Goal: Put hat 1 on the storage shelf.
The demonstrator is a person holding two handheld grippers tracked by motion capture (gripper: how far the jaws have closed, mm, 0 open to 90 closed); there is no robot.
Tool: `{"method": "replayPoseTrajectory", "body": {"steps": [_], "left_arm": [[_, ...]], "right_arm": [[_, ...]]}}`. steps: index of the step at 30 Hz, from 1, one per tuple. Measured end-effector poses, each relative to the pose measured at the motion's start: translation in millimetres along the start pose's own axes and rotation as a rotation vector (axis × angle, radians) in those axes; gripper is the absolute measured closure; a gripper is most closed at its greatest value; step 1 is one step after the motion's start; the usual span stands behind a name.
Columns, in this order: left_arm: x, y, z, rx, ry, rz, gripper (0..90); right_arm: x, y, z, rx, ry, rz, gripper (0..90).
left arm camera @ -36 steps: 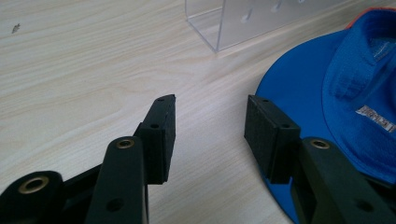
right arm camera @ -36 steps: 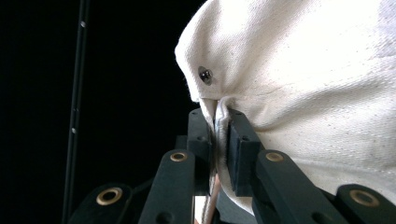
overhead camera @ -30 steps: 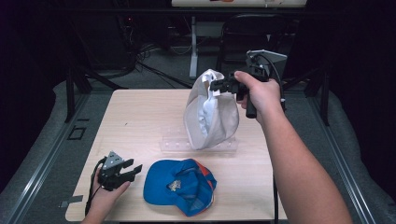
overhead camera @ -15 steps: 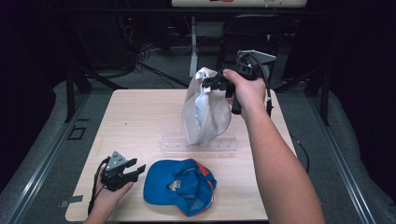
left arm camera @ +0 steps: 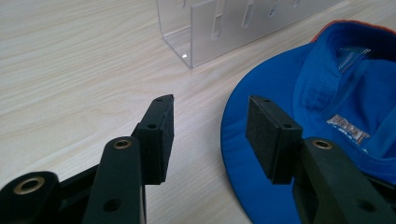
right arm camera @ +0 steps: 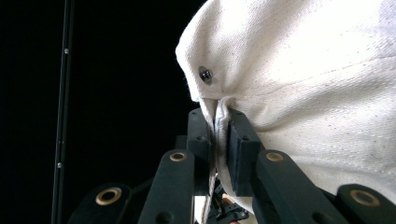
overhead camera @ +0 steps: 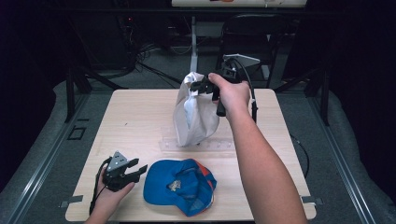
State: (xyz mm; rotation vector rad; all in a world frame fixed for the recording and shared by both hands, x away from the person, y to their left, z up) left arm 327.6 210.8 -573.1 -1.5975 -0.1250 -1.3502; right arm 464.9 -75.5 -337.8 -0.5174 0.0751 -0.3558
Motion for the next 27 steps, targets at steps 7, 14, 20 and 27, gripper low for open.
{"method": "replayPoseTrajectory", "body": {"steps": [7,14,20,27], "left_arm": [[21.0,0.6,-10.9,0.007,0.041,-0.03,51.1],[55.1,17.3,-32.8,-0.019,0.117,-0.05,51.1],[80.2,31.2,-45.0,-0.033,0.127,-0.078,51.7],[95.0,46.7,-51.7,-0.042,0.129,-0.078,53.7]], "right_arm": [[-0.5,1.3,-5.3,0.008,0.006,-0.001,81.5],[-2.5,-0.1,-5.6,0.008,0.0,0.003,81.3],[-2.3,-1.3,-5.5,0.008,-0.002,-0.001,81.0],[-3.0,-3.5,-6.0,0.006,-0.006,0.007,80.7]]}}
Point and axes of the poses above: each handheld gripper's, and its own axes: y roughly forward along the jaws, x roughly out of its top, z roughly to its left, the point moved 5 cm from there along y, roughly forward along the jaws, and after that the axes turned 12 degrees about y, right-handed, at the moved point
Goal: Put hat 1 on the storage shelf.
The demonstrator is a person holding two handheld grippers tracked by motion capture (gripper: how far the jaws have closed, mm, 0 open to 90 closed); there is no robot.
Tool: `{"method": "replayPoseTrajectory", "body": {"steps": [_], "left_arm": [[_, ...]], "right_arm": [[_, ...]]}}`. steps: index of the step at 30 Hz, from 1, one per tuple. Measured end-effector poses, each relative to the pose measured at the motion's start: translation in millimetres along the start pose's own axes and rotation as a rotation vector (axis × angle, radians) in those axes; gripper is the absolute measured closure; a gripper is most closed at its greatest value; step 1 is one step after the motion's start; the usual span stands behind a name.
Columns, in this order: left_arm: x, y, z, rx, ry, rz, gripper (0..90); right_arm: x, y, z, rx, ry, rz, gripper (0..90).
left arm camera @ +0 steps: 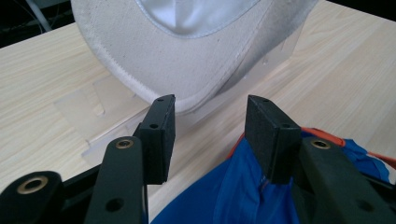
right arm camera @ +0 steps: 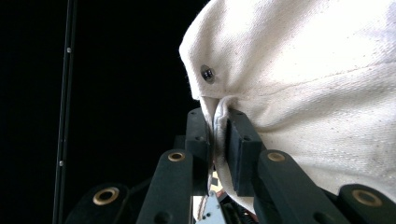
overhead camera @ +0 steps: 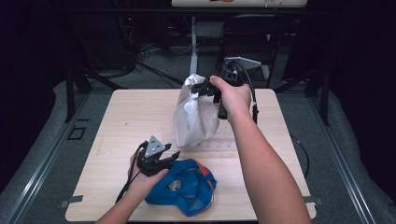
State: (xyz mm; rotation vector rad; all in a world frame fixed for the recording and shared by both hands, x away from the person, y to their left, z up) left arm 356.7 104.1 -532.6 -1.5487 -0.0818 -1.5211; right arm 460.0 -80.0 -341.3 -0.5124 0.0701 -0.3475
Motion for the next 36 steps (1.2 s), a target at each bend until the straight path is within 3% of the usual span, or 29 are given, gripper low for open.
{"method": "replayPoseTrajectory", "body": {"steps": [6,10,15,21,31,33,34,36], "left_arm": [[6.3,11.8,-6.6,0.011,0.023,0.014,53.8],[10.3,19.9,-8.0,0.039,0.025,0.023,53.9],[10.2,21.0,-4.3,0.05,0.003,0.026,65.9],[8.2,16.0,1.9,0.05,0.013,0.016,73.7],[5.3,10.8,11.7,0.011,-0.002,-0.015,77.9],[4.4,9.6,15.3,-0.01,-0.02,-0.028,78.2],[2.9,8.4,20.1,-0.034,-0.054,-0.047,78.4],[0.4,7.5,24.2,-0.053,-0.082,-0.064,78.7]], "right_arm": [[-0.8,0.0,0.3,0.002,-0.001,0.002,80.7],[-1.3,0.0,0.5,0.003,-0.001,0.004,80.6],[-1.7,0.2,0.3,0.002,0.002,0.006,80.5],[-3.0,1.1,2.3,0.007,-0.001,0.008,80.3],[-3.3,1.8,4.8,0.01,-0.003,0.005,80.3],[-3.7,2.5,5.7,0.009,-0.006,0.007,80.3],[-4.6,3.7,6.4,0.009,-0.01,0.011,80.3],[-5.1,4.9,6.2,0.004,-0.011,0.012,80.3]]}}
Point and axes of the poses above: each handheld gripper's, and its own axes: y roughly forward along the jaws, x roughly out of its top, z roughly to its left, the point moved 5 cm from there along y, roughly forward along the jaws, and after that the axes turned 12 degrees about y, right-handed, at the moved point
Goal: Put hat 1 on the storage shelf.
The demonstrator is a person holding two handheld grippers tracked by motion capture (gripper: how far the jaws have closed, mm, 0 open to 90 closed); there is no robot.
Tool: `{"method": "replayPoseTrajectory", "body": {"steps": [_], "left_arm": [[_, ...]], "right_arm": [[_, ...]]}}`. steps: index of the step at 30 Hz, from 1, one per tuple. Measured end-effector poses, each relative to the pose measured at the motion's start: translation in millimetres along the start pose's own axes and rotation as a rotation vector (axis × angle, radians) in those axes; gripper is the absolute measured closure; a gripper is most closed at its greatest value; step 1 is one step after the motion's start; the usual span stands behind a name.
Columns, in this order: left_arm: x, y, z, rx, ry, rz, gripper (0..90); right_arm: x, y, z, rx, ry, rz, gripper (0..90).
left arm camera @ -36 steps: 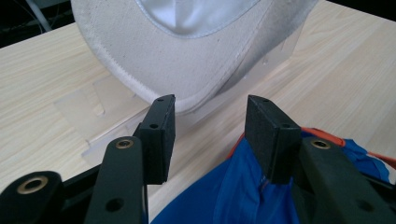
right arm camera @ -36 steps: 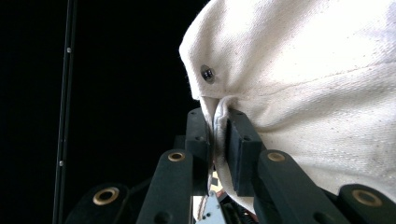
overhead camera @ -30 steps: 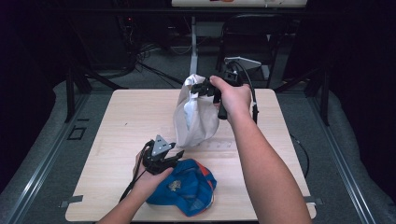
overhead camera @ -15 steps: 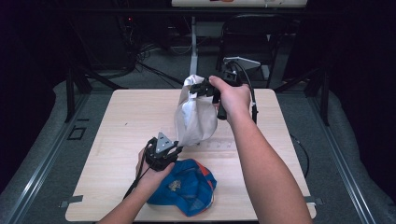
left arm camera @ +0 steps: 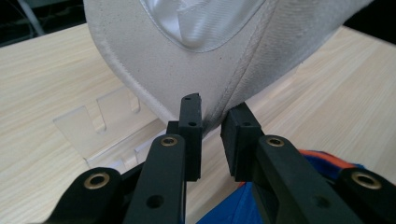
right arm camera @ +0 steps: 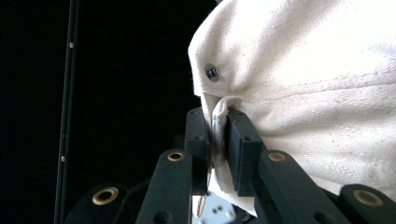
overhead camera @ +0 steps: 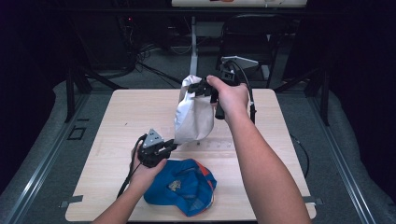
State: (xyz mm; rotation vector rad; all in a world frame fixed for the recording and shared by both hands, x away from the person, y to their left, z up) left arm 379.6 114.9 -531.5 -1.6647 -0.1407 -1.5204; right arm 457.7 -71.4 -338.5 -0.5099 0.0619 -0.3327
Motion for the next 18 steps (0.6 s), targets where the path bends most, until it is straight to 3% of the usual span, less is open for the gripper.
{"method": "replayPoseTrajectory", "body": {"steps": [5,8,11,18], "left_arm": [[-4.6,-0.8,3.1,-0.013,-0.027,-0.017,78.7],[-7.0,-0.9,1.4,-0.002,-0.018,0.004,78.9],[-7.9,0.4,0.8,0.007,-0.028,-0.008,79.4],[-18.1,-1.7,4.3,0.017,-0.077,-0.012,81.1]], "right_arm": [[0.3,3.2,-1.3,-0.001,0.004,0.002,80.3],[0.3,6.2,-3.5,-0.009,0.002,0.008,80.3],[0.2,9.0,-3.9,-0.013,0.001,0.01,80.1],[-3.1,16.8,-4.6,-0.038,-0.02,0.029,79.6]]}}
Point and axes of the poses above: each handheld gripper's, and its own axes: y roughly forward along the jaws, x roughly out of its top, z roughly to its left, the point moved 5 cm from there along y, roughly forward along the jaws, and after that the axes turned 12 degrees about y, right-handed, at the moved point
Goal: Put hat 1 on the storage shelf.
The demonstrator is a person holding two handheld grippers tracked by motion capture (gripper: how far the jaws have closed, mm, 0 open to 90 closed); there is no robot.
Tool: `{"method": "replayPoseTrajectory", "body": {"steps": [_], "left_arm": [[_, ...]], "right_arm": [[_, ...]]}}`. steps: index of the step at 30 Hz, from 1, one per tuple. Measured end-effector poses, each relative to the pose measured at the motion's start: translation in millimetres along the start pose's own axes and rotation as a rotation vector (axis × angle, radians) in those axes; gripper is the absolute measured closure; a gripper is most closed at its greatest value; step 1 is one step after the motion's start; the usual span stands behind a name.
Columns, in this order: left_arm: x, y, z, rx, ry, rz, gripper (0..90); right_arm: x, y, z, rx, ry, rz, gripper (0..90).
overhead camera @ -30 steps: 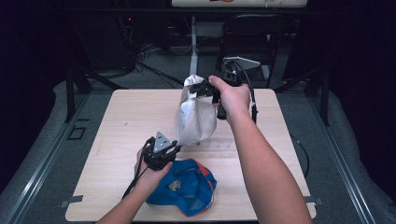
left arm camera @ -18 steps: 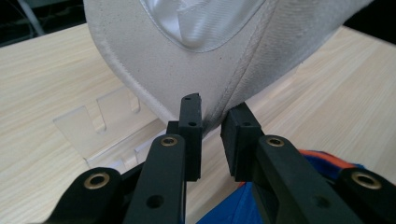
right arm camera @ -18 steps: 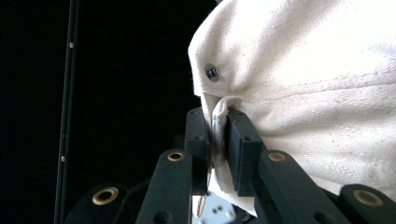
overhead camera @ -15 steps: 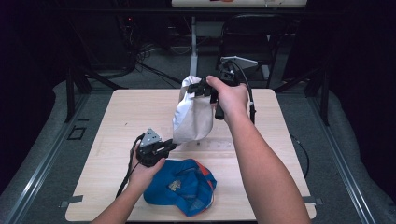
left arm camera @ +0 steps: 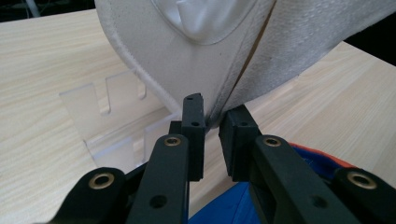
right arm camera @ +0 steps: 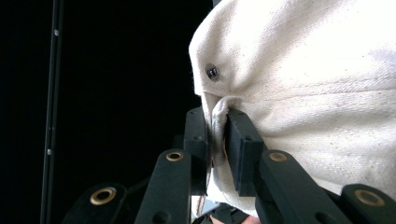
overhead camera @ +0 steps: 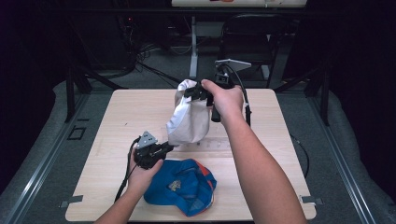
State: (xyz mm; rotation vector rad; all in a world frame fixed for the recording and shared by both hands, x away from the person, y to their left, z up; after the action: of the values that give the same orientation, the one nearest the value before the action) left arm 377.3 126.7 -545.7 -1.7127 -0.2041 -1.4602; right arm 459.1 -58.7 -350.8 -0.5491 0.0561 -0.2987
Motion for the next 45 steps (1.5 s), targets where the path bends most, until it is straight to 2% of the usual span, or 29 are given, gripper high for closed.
{"method": "replayPoseTrajectory", "body": {"steps": [2,5,6,7,10,14,17,19,22,27,31,37,38,41,44,45], "left_arm": [[-3.6,-0.5,0.8,0.003,-0.012,0.003,81.8],[-7.3,-0.9,1.1,0.001,-0.042,-0.002,82.3],[-9.8,0.4,1.0,0.003,-0.064,-0.024,82.6],[-9.8,0.4,1.0,0.003,-0.064,-0.024,82.7],[-13.3,0.1,2.7,0.0,-0.1,-0.039,82.9],[-17.7,-0.3,3.6,-0.006,-0.1,-0.01,83.6],[-19.7,0.8,4.2,-0.007,-0.109,-0.02,83.7],[-27.0,4.9,3.0,-0.013,-0.095,0.029,83.7],[-30.8,6.5,2.7,-0.008,-0.106,0.015,83.6],[-30.5,6.1,1.2,0.005,-0.1,0.019,82.8],[-30.2,3.9,0.7,-0.005,-0.131,0.022,77.9],[-26.3,-9.8,-5.4,-0.016,-0.101,0.041,67.9],[-25.3,-13.7,-6.6,-0.021,-0.093,0.036,66.4],[-23.6,-24.8,-9.0,-0.017,-0.051,0.043,64.7],[-23.5,-34.3,-9.4,-0.012,-0.029,0.05,63.0],[-24.2,-38.2,-9.2,-0.004,-0.02,0.046,61.7]], "right_arm": [[-1.4,4.1,-0.9,-0.018,-0.012,0.004,79.6],[-2.7,9.0,-1.5,-0.02,-0.017,0.008,79.7],[-2.8,10.7,-4.0,-0.03,-0.028,0.015,79.7],[-2.8,10.7,-4.0,-0.03,-0.028,0.015,79.7],[-1.9,14.3,-8.8,-0.038,-0.021,0.01,79.8],[-1.8,18.5,-13.6,-0.051,-0.016,0.008,79.8],[-2.3,20.4,-15.9,-0.055,-0.017,0.012,79.9],[-2.2,22.5,-20.7,-0.082,-0.022,0.017,79.9],[-2.2,24.8,-24.6,-0.096,-0.019,0.019,80.0],[-0.7,26.3,-30.3,-0.086,-0.006,0.018,80.1],[-0.3,23.5,-30.7,-0.082,-0.012,0.011,78.6],[-1.9,16.4,-30.1,-0.092,-0.04,0.004,72.0],[-3.4,12.3,-28.8,-0.106,-0.06,-0.002,70.4],[-4.3,7.2,-27.3,-0.102,-0.069,-0.017,69.5],[-6.7,-1.5,-26.7,-0.127,-0.093,-0.016,69.0],[-9.9,-8.2,-26.5,-0.152,-0.111,-0.018,68.7]]}}
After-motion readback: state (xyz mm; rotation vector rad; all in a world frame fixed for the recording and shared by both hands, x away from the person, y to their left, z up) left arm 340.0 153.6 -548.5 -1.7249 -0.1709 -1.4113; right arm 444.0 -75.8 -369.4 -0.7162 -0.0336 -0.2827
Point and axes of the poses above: each handheld gripper's, and its own axes: y roughly forward along the jaws, x roughly out of its top, z roughly to its left, the point moved 5 cm from there along y, roughly forward along the jaws, and after that the axes turned 12 degrees about y, right-handed, at the moved point
